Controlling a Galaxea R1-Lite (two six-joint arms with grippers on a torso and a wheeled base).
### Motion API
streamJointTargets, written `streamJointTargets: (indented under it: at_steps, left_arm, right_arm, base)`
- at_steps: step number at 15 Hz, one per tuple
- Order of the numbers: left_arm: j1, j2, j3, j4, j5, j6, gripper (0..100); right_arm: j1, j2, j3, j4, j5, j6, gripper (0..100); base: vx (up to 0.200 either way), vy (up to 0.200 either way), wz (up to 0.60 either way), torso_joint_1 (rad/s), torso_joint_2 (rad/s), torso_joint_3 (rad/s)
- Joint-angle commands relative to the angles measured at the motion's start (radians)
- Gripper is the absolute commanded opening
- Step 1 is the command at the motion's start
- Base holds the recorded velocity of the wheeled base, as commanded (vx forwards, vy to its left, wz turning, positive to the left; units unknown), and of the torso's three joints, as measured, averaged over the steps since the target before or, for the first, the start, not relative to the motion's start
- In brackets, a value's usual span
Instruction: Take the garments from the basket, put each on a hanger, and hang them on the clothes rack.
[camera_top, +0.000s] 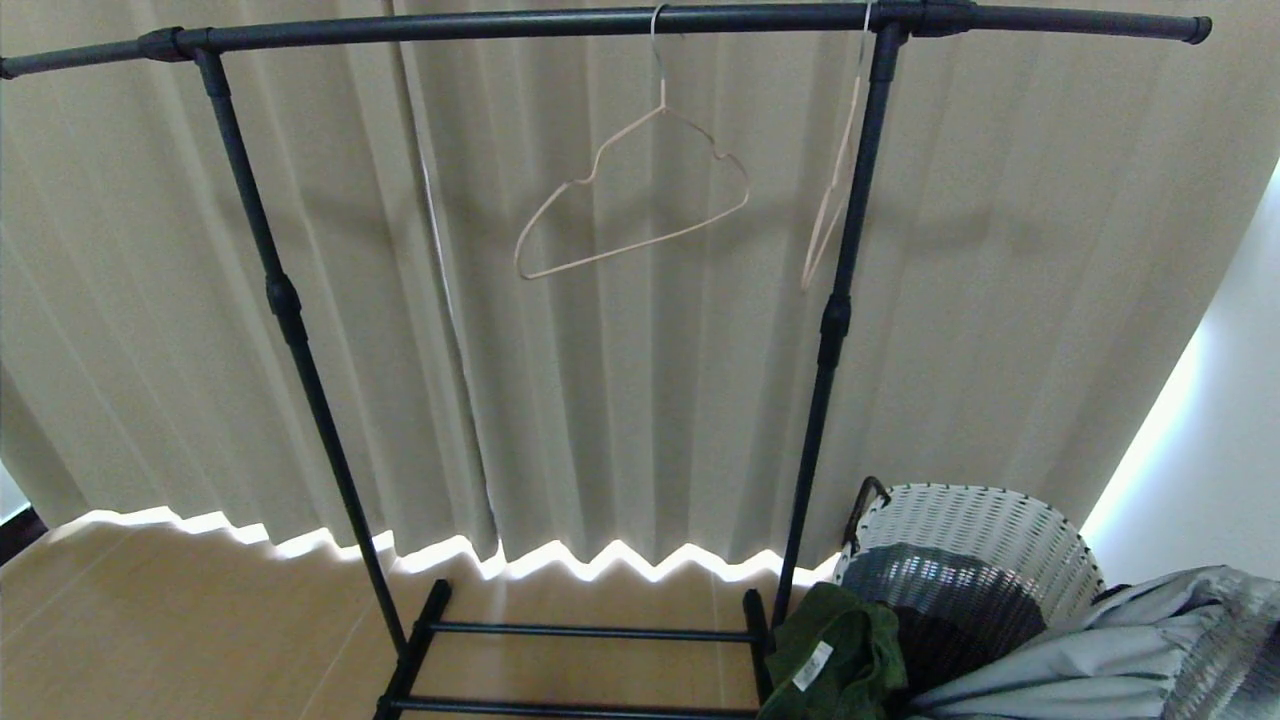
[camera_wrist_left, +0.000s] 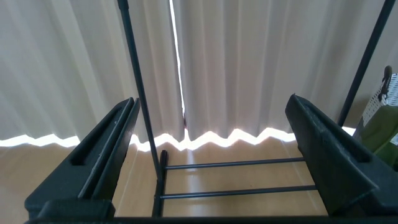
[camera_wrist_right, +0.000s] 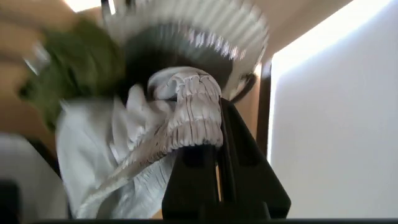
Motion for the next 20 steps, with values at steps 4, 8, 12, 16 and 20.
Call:
streamJointTargets:
  at_steps: [4, 8, 12, 16, 20]
  left_arm:
    - [0.0, 0.001, 0.0, 0.0, 0.0, 0.0, 100]
    - [0.0, 0.001, 0.0, 0.0, 0.0, 0.0, 100]
    - [0.0, 0.001, 0.0, 0.0, 0.0, 0.0, 100]
    - [0.0, 0.001, 0.0, 0.0, -0.001, 0.002, 100]
    - [0.0, 0.001, 0.0, 0.0, -0.001, 0.005, 100]
  right_arm:
    - [0.0, -0.189, -0.002, 0.031, 0.007, 0.014, 0]
    - [0.0, -0.189, 0.013, 0.024, 0.007, 0.014, 0]
    - [0.005, -0.189, 0.018, 0.022, 0.007, 0.014, 0]
    - [0.005, -0.189, 0.019, 0.022, 0.007, 0.014, 0]
    - [0.005, -0.189, 0.019, 0.024, 0.005, 0.014, 0]
  base:
    - [-0.15, 0.0, 0.0, 0.007, 0.0, -0.002]
    - [-0.15, 0.0, 0.0, -0.005, 0.0, -0.001]
    - [0.0, 0.0, 0.0, 0.0, 0.0, 0.0]
    - [0.0, 0.15, 0.0, -0.001, 0.0, 0.002]
    - [0.0, 0.2, 0.0, 0.008, 0.0, 0.002]
